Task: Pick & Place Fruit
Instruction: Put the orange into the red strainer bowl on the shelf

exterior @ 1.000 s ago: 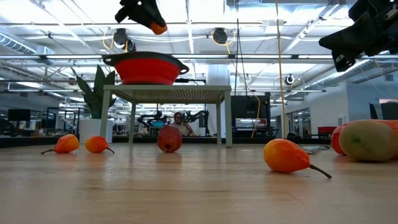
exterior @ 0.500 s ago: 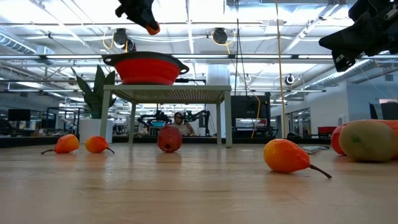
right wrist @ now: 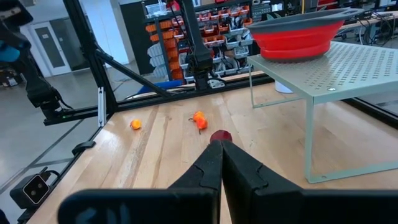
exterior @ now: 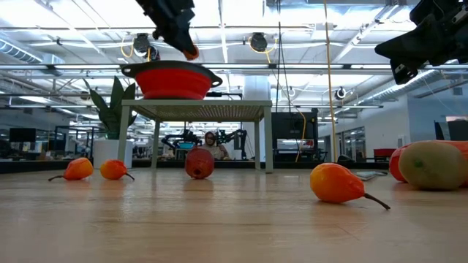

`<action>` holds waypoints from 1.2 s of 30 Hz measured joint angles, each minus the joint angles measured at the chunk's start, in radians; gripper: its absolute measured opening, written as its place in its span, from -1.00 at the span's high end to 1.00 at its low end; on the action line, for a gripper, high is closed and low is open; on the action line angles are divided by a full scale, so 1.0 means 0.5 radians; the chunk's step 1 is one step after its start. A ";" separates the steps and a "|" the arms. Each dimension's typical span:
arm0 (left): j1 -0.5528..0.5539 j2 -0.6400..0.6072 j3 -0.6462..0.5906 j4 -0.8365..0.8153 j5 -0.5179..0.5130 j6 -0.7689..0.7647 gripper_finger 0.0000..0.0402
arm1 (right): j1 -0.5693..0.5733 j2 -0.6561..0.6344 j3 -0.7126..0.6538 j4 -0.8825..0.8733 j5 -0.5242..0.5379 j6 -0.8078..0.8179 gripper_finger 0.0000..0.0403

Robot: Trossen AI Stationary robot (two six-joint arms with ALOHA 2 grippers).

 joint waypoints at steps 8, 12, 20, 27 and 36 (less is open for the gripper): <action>0.055 0.141 0.000 -0.188 0.185 0.001 0.46 | 0.000 0.000 0.000 0.000 0.001 0.000 1.00; 0.073 0.174 -0.001 -0.328 0.199 -0.003 0.46 | 0.000 0.000 0.000 0.000 0.001 0.000 1.00; 0.139 0.176 -0.001 -0.546 0.176 -0.072 0.46 | 0.000 0.000 -0.001 0.001 0.001 0.000 1.00; 0.192 0.176 -0.001 -0.589 0.014 -0.098 0.46 | 0.000 0.000 0.000 0.000 0.001 0.000 1.00; 0.263 0.176 -0.002 -0.588 0.208 -0.126 0.46 | 0.000 0.000 0.000 0.000 0.001 0.000 1.00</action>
